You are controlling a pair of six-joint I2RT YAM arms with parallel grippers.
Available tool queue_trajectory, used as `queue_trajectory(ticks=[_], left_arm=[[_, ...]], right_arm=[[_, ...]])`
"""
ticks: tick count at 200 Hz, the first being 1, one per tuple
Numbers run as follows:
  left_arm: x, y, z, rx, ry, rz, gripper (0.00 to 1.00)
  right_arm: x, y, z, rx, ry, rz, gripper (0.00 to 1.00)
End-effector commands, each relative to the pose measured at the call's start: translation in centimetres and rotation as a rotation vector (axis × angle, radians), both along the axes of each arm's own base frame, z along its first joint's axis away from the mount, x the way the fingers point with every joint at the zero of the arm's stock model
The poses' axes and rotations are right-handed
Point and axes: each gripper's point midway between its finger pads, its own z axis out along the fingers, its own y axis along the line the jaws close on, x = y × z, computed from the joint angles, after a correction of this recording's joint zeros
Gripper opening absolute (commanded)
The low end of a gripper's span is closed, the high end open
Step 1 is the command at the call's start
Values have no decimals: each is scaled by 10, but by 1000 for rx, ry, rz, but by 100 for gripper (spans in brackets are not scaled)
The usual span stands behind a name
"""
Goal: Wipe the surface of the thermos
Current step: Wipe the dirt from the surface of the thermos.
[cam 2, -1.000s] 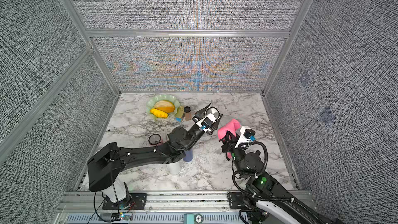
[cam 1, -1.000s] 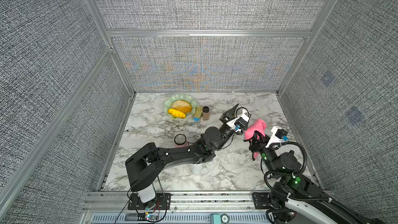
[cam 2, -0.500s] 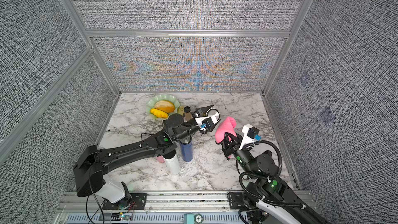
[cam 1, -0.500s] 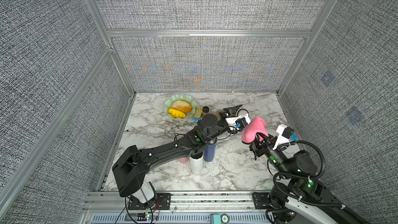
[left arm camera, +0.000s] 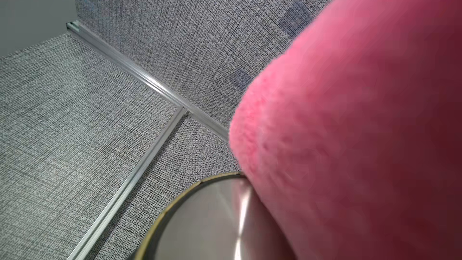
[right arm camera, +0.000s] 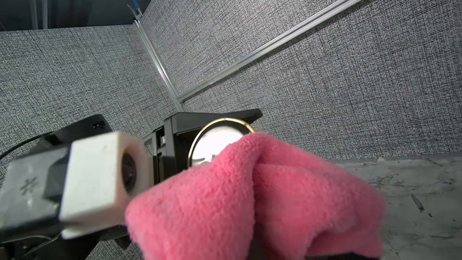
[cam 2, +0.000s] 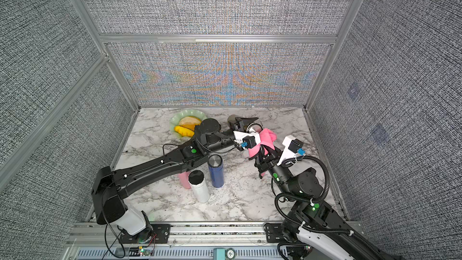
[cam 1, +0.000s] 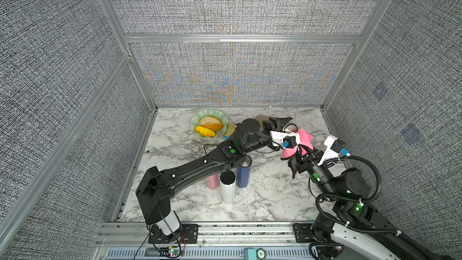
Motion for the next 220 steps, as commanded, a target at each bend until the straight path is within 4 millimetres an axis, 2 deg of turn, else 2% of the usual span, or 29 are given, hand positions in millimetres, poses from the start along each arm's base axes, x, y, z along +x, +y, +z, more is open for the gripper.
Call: queue_trajectory(ticks=[1, 20, 36, 42, 51, 55, 72, 84, 92, 96, 110, 126, 143, 170, 191, 202, 220], left_arm=[[-33, 10, -1, 1, -83, -131, 0], [-37, 18, 5, 0, -67, -135, 0], [-32, 29, 9, -6, -78, -85, 0], [-32, 34, 9, -13, -96, -68, 0], [-33, 40, 13, -34, -120, -52, 0], [-32, 43, 17, -50, -126, -44, 0], [-35, 49, 26, -65, -124, -39, 0], [-35, 54, 33, -88, -123, -28, 0], [-33, 55, 37, -98, -119, -11, 0], [-30, 56, 38, -99, -118, 2, 0], [-18, 57, 41, -120, -123, 70, 0], [-4, 62, 47, -145, -144, 155, 0], [-2, 64, 42, -134, -177, 174, 0], [-16, 63, 38, -132, -172, 97, 0], [-12, 62, 42, -153, -164, 116, 0], [-7, 62, 42, -166, -176, 142, 0], [2, 61, 45, -178, -174, 182, 0]], right_arm=[[2, -14, 13, 49, 1, -60, 0], [1, -7, 49, 48, -79, -46, 0], [14, 6, 65, 47, -78, -54, 0], [19, 13, 71, 35, -76, -47, 0], [32, 36, 67, -34, -37, -16, 0], [33, 41, 76, -47, -36, -1, 0], [40, 65, 57, -162, 36, 52, 0], [39, 69, 35, -200, 69, 78, 0], [33, 70, 29, -208, 46, 107, 0], [30, 73, 16, -226, 47, 127, 0], [20, 71, 4, -222, 21, 158, 0], [17, 61, 2, -220, 46, 138, 0], [16, 59, 2, -215, 47, 138, 0], [21, 83, -8, -262, 70, 207, 0], [24, 98, -18, -285, 93, 256, 0], [25, 97, -20, -283, 98, 247, 0], [28, 84, -18, -261, 95, 187, 0]])
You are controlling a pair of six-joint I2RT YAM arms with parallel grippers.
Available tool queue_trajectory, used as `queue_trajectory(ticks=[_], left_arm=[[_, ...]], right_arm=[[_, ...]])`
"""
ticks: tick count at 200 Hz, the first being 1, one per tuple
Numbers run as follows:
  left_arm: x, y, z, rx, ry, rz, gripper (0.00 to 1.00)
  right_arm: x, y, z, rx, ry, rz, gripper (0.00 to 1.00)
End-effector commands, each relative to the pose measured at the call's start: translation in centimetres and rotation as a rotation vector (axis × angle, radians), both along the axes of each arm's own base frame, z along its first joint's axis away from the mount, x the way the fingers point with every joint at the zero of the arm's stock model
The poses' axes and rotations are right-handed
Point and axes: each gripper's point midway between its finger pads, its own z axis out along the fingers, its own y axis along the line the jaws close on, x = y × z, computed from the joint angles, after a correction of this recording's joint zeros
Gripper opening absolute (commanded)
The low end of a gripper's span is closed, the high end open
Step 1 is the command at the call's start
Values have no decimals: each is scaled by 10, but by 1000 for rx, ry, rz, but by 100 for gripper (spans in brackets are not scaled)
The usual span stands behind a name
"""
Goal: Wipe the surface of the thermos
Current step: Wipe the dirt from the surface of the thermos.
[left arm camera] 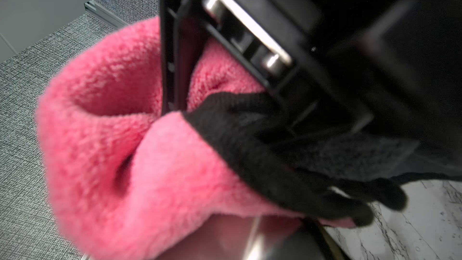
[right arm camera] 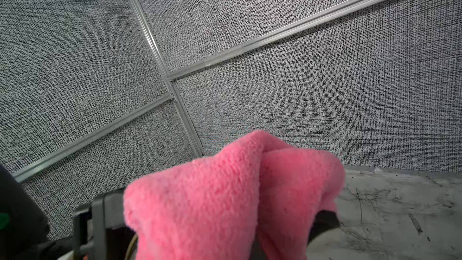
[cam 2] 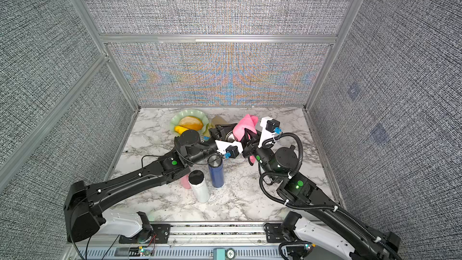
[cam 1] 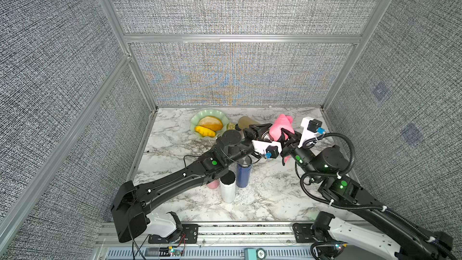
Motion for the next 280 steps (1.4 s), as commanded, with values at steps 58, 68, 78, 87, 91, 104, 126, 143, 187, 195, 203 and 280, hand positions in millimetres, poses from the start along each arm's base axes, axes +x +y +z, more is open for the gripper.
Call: queue_trajectory(ticks=[58, 68, 78, 87, 91, 104, 126, 143, 187, 195, 203, 280], left_arm=[[13, 12, 75, -260, -121, 79, 0], [13, 12, 74, -261, -127, 80, 0], [14, 13, 74, -260, -129, 82, 0], [14, 13, 73, -258, -129, 79, 0], [14, 12, 71, -251, -130, 74, 0], [4, 9, 60, -214, -146, 18, 0], [-16, 4, 39, -142, -183, -88, 0], [-14, 2, 31, -110, -192, -84, 0], [-18, -2, 18, -89, -227, -111, 0], [-14, -3, 19, -85, -214, -101, 0], [-11, -3, 20, -83, -209, -85, 0], [15, -5, 18, -74, -238, 21, 0]], right_arm=[[-25, 3, -22, -24, 10, 131, 0], [-32, 12, -18, -23, -15, 200, 0], [-38, 20, -17, -24, -28, 254, 0], [-42, 26, -16, -28, -39, 293, 0], [-43, 28, -16, -30, -39, 303, 0], [-42, 32, -17, -32, -27, 316, 0], [-41, 32, -18, -26, -17, 313, 0], [-42, 25, -16, -10, -23, 295, 0], [-36, -3, -14, 43, -20, 175, 0], [-38, -1, -14, 41, -26, 189, 0], [-41, 3, -11, 38, -38, 217, 0], [-50, 28, -14, 35, -42, 350, 0]])
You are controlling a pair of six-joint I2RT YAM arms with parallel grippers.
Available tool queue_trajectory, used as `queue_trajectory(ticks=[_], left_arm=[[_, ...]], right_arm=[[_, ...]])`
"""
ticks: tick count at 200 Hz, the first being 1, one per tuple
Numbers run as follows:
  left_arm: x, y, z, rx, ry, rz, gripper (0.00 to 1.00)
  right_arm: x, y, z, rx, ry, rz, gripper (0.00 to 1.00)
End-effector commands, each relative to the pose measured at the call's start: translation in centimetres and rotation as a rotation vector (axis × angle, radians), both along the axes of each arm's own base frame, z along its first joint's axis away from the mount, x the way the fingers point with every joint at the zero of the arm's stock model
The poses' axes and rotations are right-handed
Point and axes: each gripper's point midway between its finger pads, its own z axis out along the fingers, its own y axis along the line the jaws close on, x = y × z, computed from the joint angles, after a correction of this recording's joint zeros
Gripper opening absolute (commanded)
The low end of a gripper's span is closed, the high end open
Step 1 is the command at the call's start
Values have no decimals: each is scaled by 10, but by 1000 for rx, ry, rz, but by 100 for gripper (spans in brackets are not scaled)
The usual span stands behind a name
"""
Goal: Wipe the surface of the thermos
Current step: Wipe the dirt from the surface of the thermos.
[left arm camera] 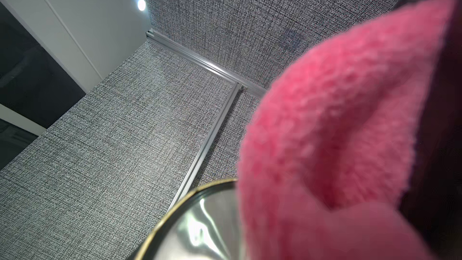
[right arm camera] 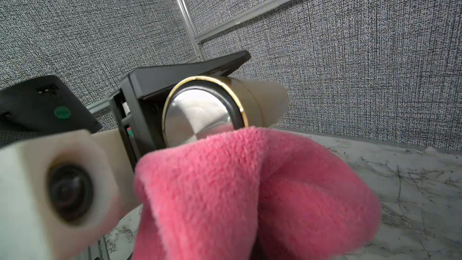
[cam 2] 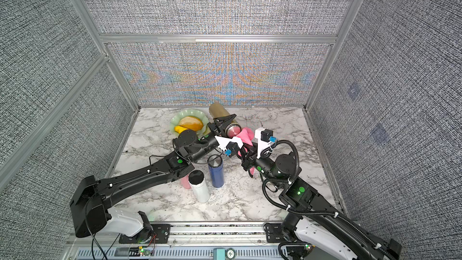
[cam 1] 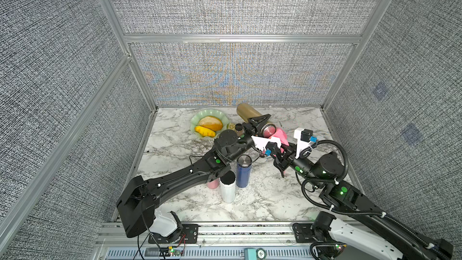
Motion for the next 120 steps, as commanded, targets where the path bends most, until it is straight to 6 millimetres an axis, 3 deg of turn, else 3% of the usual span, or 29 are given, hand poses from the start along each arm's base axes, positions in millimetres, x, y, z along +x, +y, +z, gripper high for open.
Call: queue_trajectory(ticks=[1, 27, 55, 73, 120], left_arm=[[-10, -8, -2, 20, -38, -57, 0], [-24, -10, -17, 68, -60, -122, 0], [-45, -10, -28, 95, -89, -211, 0], [-46, -10, -17, 66, -50, -220, 0], [-20, 1, 31, -123, 31, -104, 0]], right_arm=[[-21, 10, 26, 92, -65, 125, 0], [-21, -12, 35, 133, -81, 55, 0], [-14, -4, 29, 111, -50, 57, 0], [-6, 8, 17, 84, -15, 74, 0], [4, 19, 2, 59, 28, 73, 0]])
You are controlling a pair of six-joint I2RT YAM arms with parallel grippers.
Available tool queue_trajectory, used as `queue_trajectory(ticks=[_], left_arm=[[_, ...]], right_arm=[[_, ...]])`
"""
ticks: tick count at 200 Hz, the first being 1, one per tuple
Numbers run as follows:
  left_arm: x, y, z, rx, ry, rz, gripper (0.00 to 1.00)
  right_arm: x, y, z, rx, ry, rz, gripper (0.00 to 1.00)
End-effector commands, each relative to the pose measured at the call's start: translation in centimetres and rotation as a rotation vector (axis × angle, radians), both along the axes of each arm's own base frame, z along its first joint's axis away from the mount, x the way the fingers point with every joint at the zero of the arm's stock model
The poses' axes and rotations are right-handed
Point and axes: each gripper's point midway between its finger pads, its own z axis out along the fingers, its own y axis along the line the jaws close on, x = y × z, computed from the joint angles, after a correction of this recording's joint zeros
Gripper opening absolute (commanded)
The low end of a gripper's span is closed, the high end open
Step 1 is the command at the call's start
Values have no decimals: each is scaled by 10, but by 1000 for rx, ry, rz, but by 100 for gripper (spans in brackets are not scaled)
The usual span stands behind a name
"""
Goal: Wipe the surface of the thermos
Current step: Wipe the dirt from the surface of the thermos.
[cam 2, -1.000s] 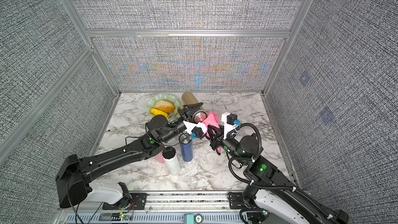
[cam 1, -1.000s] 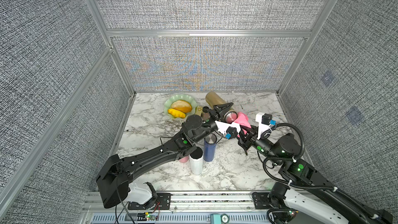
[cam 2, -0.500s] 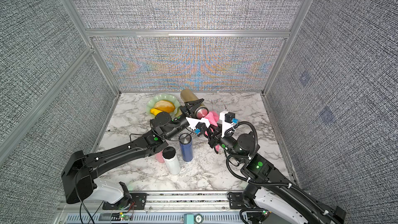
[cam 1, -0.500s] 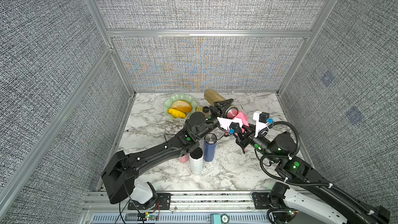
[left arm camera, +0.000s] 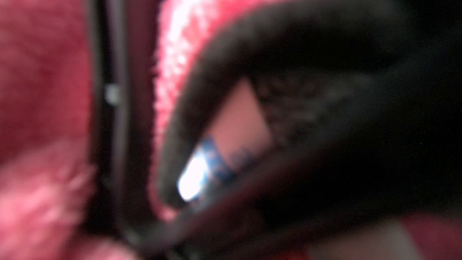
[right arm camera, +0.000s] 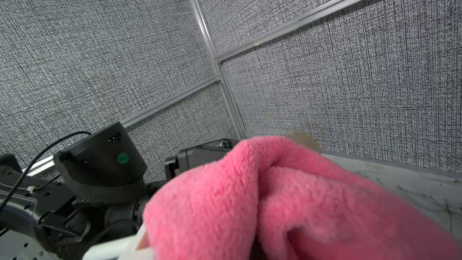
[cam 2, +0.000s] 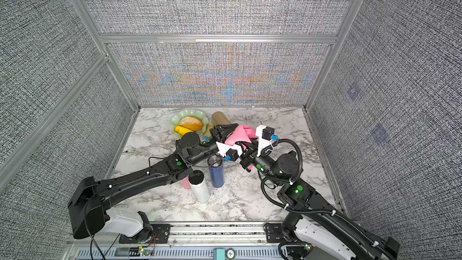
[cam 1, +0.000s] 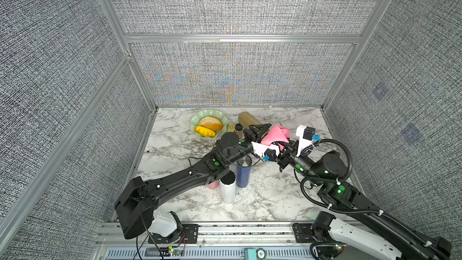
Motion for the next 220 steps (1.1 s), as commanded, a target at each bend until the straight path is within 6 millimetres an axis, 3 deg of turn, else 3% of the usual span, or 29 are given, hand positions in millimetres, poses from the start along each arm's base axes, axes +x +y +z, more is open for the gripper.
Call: queue_trajectory(ticks=[1, 48, 98, 116, 154, 220], left_arm=[[-8, 4, 57, -194, -45, -27, 0], [-23, 6, 62, -199, -25, -96, 0], [-5, 9, 74, -252, -7, -12, 0], [-7, 9, 73, -250, -6, -18, 0], [-16, 10, 71, -243, -12, -61, 0], [-4, 23, 100, -347, 42, 12, 0]], right_arm=[[4, 9, -24, -45, 84, 22, 0], [37, -19, -44, -60, 203, -178, 0], [16, 28, -43, -117, 139, 13, 0], [22, 25, -47, -120, 164, -18, 0], [40, -7, -53, -74, 222, -135, 0], [32, 21, -57, -114, 191, -27, 0]])
